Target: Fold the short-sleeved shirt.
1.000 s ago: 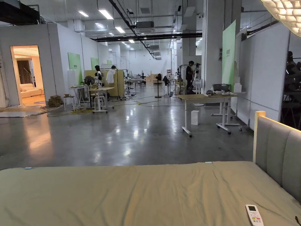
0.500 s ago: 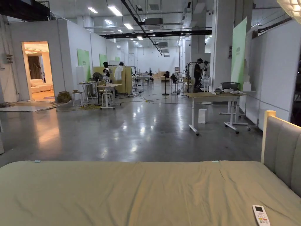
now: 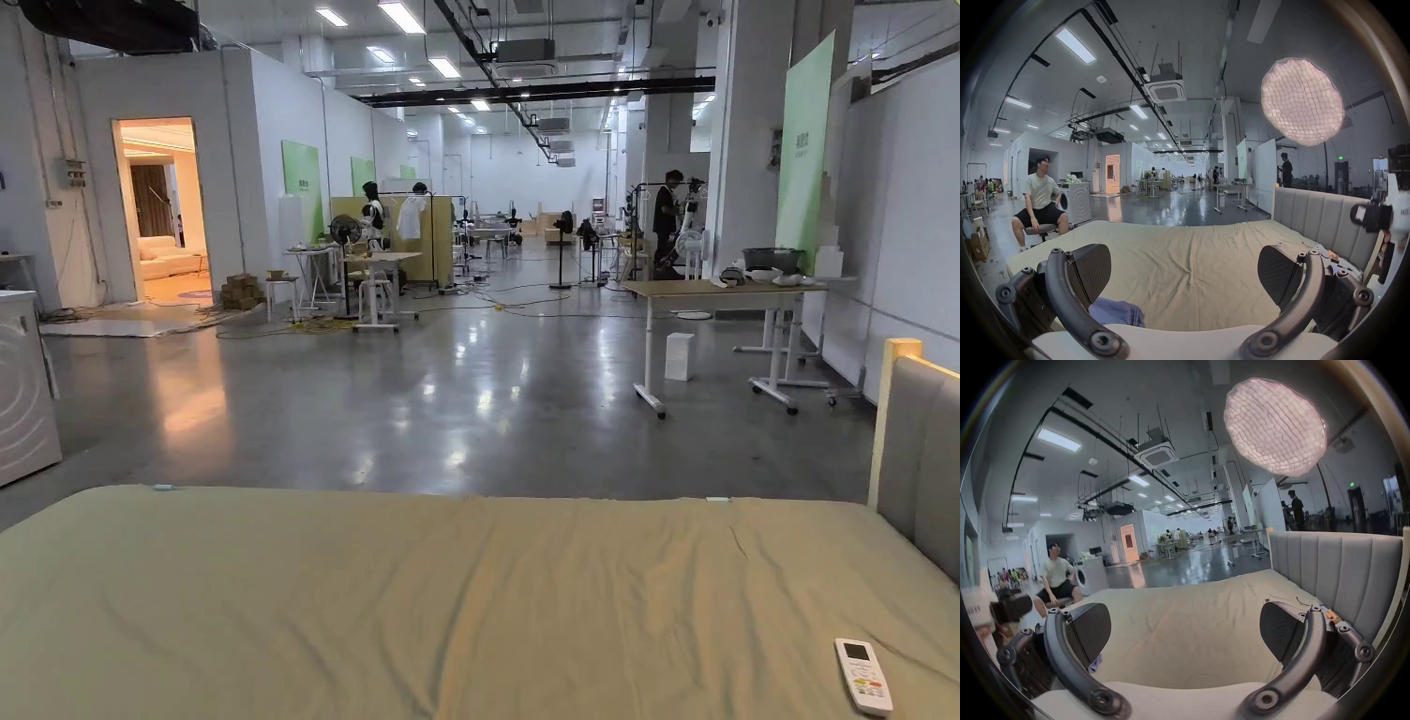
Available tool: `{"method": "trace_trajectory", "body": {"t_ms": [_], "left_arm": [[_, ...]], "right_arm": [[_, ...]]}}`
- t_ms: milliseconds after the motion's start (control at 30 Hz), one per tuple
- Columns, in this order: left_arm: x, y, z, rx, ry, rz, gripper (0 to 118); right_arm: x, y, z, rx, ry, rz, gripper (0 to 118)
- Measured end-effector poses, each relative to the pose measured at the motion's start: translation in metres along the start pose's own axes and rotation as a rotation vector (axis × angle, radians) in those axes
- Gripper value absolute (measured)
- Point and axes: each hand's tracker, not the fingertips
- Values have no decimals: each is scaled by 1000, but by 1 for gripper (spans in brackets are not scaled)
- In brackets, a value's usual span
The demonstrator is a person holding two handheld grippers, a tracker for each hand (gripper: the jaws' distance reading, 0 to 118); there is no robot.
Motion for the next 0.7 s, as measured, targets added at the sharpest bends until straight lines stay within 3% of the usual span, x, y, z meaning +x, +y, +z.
{"method": "trace_trajectory", "body": {"t_ms": [267,700], "left_arm": [[-1,2,14,8,0,-2,118],[4,3,30,-13,-41,-28,118]], "right_arm": [[-9,4,10,-10,37,23,118],[-22,0,16,-32,-12,156,118]]}}
